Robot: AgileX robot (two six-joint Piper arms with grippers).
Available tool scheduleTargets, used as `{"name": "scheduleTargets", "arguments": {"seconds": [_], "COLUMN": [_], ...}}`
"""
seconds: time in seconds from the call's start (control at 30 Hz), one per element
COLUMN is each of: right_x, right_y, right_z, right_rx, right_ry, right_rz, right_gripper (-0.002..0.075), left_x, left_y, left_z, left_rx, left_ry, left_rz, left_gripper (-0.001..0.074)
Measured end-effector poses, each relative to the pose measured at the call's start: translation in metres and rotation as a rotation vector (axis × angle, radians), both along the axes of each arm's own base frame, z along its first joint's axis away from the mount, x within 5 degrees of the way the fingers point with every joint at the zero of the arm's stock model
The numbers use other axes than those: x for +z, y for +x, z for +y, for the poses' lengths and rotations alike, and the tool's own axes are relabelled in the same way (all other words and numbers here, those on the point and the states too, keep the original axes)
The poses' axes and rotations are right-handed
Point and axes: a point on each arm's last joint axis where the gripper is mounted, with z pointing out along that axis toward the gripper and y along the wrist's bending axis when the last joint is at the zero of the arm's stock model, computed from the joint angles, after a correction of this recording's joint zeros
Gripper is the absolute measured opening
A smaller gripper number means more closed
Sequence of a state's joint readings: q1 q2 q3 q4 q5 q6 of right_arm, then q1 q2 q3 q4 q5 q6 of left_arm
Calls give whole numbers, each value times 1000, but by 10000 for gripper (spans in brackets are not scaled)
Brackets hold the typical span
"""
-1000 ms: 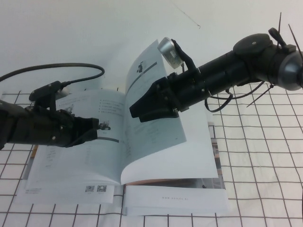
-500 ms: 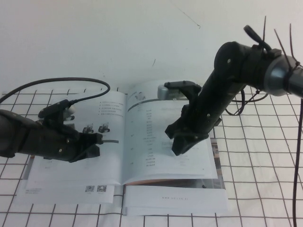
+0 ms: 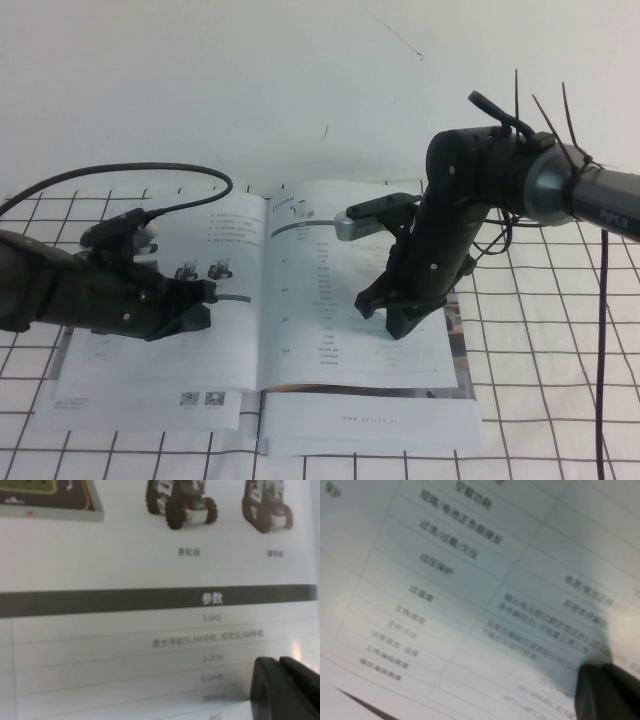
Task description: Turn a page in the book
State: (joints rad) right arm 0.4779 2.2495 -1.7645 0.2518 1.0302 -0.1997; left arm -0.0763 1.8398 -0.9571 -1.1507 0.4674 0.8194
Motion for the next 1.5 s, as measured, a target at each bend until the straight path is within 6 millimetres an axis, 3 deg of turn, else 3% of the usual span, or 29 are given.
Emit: {"name": "scheduleTargets", "arguments": {"seconds": [0.1,0.23,0.37,0.53,0.67,0.77,0.9,1.13,1.23,1.5], "right_x": [0,21,67,134,181,204,217,206,201,160], "right_y": [0,-1,-7,-25,-45,-64,-92,-144,-172,-243], "right_z": [-3,-7,-16,-31,-46,-58,-77,-122,-145,-186], "right_rx": [5,20,43,61,60,71,77,8,-73,-172], "right_ry": [-30,-48,-56,-59,-51,-59,-100,-251,-295,-228], "right_rz": [-4,-58,-168,-317,-429,-483,-517,-583,-658,-821], "right_gripper": [22,21,21,21,21,21,21,21,21,21], "left_x": [13,53,108,175,213,227,221,169,158,134], "left_y": [-1,-8,-28,-73,-115,-145,-172,-212,-232,-271], "left_z": [0,1,1,0,2,6,12,27,34,43], "left_rx": [-3,-15,-39,-137,-213,-259,-244,-97,-8,45], "left_ry": [-4,-2,-16,-4,65,141,213,269,276,364], "left_rz": [-40,-167,-332,-554,-705,-787,-841,-875,-947,-1115], "left_gripper": [-2,-2,-2,-2,-2,-2,-2,-2,-2,-2]}}
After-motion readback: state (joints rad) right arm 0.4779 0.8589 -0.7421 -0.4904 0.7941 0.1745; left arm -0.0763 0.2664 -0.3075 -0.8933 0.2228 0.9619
